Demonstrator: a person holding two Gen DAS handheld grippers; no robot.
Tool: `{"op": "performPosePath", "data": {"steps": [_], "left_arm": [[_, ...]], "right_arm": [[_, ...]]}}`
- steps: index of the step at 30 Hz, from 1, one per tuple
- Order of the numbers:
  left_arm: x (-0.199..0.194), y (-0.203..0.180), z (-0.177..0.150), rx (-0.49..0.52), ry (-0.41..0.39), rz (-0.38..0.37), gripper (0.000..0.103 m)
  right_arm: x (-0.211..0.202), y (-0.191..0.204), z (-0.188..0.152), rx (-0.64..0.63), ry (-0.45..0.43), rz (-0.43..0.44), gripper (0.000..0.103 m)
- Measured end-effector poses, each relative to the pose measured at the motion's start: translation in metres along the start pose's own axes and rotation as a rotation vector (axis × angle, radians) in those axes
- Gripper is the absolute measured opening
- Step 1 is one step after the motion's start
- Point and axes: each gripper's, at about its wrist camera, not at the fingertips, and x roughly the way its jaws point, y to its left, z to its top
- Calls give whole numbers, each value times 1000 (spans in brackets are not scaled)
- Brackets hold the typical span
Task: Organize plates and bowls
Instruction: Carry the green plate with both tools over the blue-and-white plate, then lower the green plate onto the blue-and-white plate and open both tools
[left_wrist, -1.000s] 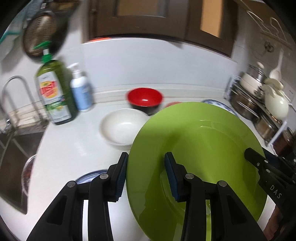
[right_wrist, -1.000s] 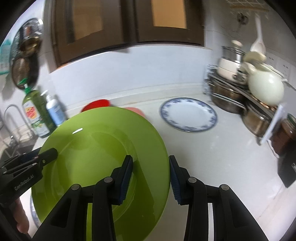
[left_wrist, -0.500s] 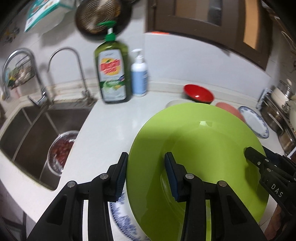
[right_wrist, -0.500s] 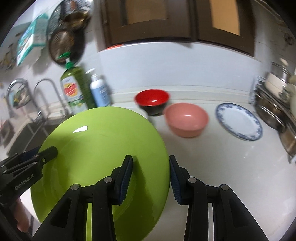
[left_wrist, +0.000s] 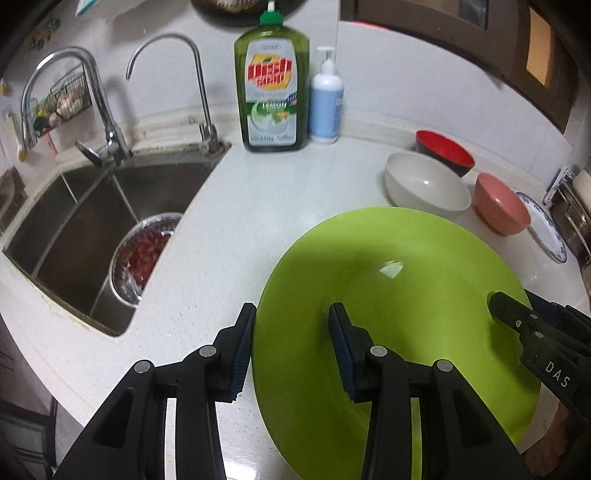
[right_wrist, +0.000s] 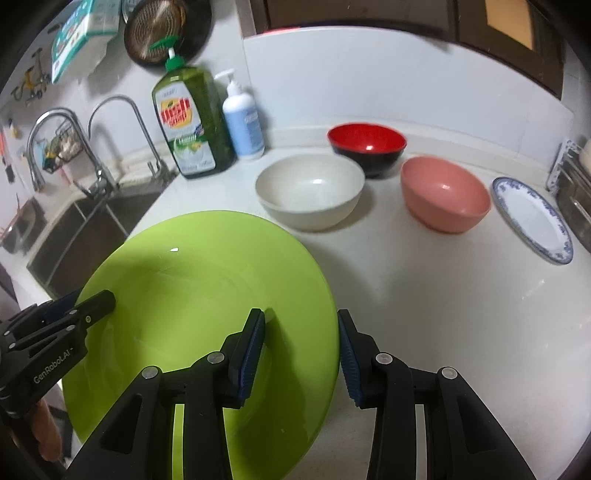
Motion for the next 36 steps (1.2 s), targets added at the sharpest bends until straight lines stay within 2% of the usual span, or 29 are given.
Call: {"op": "performPosePath", "data": {"steps": [21, 29, 36], "left_arm": [[38, 6, -13, 2, 94, 1, 40], [36, 6, -13, 18, 82, 11, 39], [35, 5, -11, 28, 77, 9, 40]], "right_arm": [[38, 3, -12, -8, 114, -11, 41], [38, 9, -16, -56, 118, -45, 42], [37, 9, -16, -60, 125, -40, 42]]}}
